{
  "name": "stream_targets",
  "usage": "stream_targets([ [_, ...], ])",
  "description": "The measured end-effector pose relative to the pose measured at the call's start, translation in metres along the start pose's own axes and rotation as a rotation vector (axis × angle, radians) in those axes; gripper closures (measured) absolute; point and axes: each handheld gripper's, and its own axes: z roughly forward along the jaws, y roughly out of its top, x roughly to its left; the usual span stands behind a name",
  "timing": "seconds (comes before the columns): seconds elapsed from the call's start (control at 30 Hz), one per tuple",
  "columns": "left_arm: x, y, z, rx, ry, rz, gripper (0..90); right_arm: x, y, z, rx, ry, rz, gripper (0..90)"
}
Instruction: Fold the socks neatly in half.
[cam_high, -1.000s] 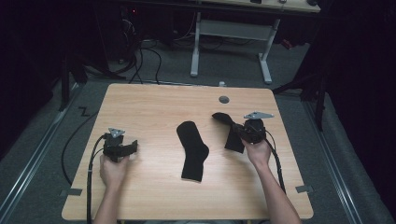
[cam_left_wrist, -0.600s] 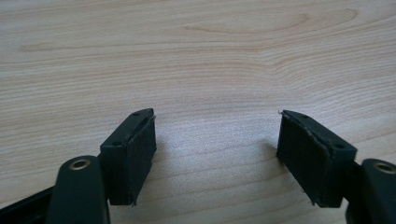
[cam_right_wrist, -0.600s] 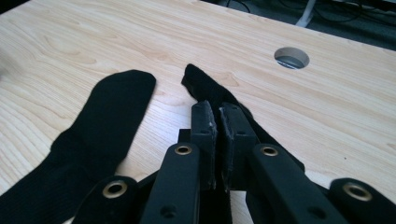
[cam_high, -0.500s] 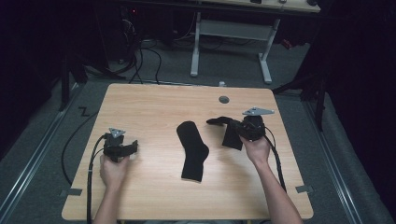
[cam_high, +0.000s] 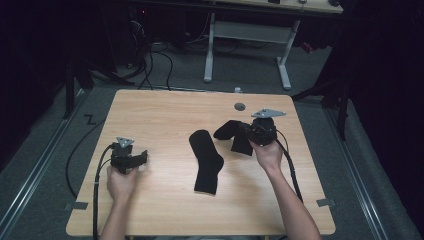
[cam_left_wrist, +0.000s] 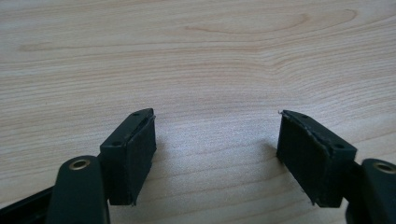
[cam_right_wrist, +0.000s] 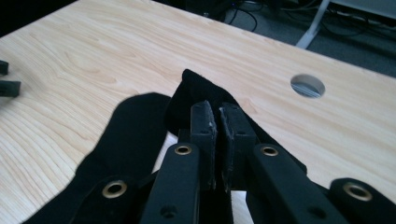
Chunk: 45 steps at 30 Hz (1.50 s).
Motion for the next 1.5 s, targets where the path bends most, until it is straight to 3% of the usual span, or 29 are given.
stream_targets([
  [0.67, 0.001, 0.000, 0.000, -0.002, -0.003, -0.003, 28.7, 0.024, 0.052, 0.027, 0.008, -0.007, -0.047, 84.6],
  [0.93, 0.001, 0.000, 0.000, 0.000, -0.003, -0.001, 28.6, 0.026, 0.064, 0.051, 0.047, -0.032, -0.047, 84.6],
  [1.07, 0.001, 0.000, 0.000, 0.000, -0.004, -0.001, 28.7, 0.026, 0.064, 0.056, 0.042, -0.023, -0.028, 84.6],
  [1.23, 0.001, 0.000, 0.000, -0.002, -0.004, -0.004, 28.6, 0.034, 0.059, 0.058, 0.071, 0.003, -0.047, 84.5],
  [1.37, 0.001, 0.000, 0.000, -0.002, -0.004, -0.004, 28.5, 0.044, 0.039, 0.060, 0.142, 0.068, -0.066, 84.3],
  [1.5, 0.001, 0.000, 0.000, -0.002, -0.004, -0.003, 28.6, 0.047, 0.029, 0.058, 0.160, 0.084, -0.065, 84.2],
])
